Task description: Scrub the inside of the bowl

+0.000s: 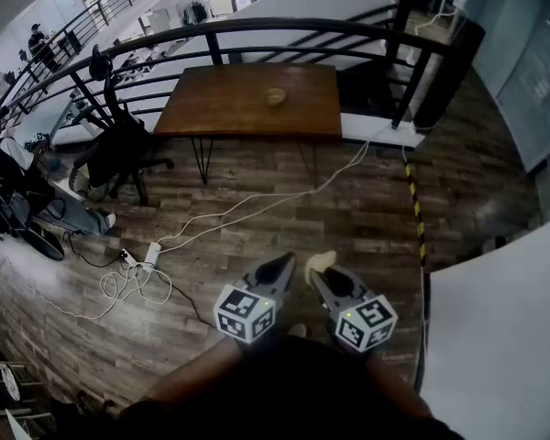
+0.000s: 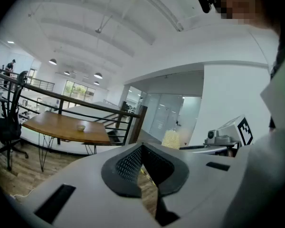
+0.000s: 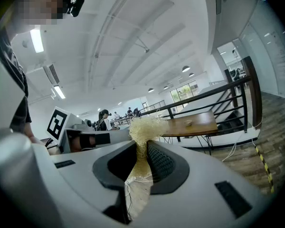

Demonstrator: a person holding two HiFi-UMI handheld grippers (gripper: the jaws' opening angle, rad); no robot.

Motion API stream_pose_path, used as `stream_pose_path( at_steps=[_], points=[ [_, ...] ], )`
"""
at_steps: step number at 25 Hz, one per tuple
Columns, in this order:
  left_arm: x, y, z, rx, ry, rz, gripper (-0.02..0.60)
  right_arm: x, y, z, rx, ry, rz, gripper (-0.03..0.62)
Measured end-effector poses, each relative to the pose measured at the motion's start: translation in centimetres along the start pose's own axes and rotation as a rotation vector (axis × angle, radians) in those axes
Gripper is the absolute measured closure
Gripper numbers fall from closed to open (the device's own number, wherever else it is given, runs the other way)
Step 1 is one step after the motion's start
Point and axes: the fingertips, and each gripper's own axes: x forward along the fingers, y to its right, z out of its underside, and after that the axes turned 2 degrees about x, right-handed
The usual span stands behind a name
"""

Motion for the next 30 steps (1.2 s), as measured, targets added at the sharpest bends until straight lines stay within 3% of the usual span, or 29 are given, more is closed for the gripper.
stream_pose_path(
  at_steps=[19, 24, 30],
  points=[
    [-0.2, -3.6, -0.1, -0.041, 0.013, 0.019, 0.583, 3.2, -0.6, -0.3, 0.020, 0.014, 0.006, 0.516],
    [-0.3, -6.9, -0.9, -0.045, 0.021, 0.029, 0.583, 6.8, -1.0, -1.0, 0.022, 0.012, 0.009, 0.514],
    [-0.6, -13.7, -3.4, -0.055, 0.026, 0.046, 0.583, 13.6, -2.3, -3.3, 0.006, 0.017, 0.010, 0.515]
  ],
)
